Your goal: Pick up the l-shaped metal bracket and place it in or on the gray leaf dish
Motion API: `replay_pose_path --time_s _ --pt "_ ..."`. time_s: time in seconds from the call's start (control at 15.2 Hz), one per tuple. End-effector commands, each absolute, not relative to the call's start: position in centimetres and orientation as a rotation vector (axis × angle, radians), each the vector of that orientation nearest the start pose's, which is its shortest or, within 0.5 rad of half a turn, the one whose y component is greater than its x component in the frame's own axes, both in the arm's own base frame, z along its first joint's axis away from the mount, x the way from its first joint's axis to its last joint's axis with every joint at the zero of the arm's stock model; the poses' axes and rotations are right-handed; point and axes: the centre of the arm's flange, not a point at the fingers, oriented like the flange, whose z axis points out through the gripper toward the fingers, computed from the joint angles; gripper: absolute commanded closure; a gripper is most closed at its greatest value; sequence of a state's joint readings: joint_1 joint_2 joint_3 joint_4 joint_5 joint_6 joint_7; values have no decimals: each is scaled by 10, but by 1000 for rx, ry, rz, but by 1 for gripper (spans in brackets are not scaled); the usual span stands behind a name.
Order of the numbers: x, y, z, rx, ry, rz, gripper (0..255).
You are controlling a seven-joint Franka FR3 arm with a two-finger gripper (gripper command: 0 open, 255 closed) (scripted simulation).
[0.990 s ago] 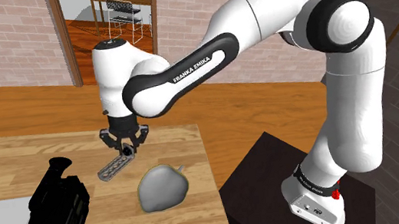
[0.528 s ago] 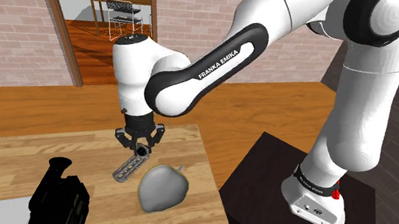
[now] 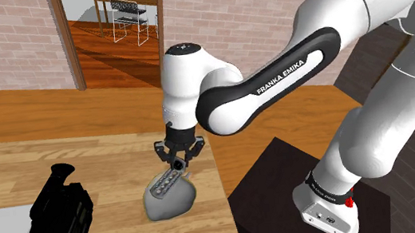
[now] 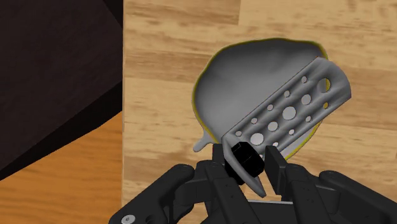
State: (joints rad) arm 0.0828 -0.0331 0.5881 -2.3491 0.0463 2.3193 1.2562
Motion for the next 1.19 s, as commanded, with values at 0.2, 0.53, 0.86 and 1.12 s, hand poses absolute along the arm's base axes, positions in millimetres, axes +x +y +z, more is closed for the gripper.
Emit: replay_pose_path --time_s 0.2,0.53,0.86,1.12 --pt "385 307 319 -2985 954 22 255" --pt "385 307 292 -2985 954 22 255" --pt "385 307 267 -2985 954 22 255" --pt "385 307 267 -2985 954 22 255"
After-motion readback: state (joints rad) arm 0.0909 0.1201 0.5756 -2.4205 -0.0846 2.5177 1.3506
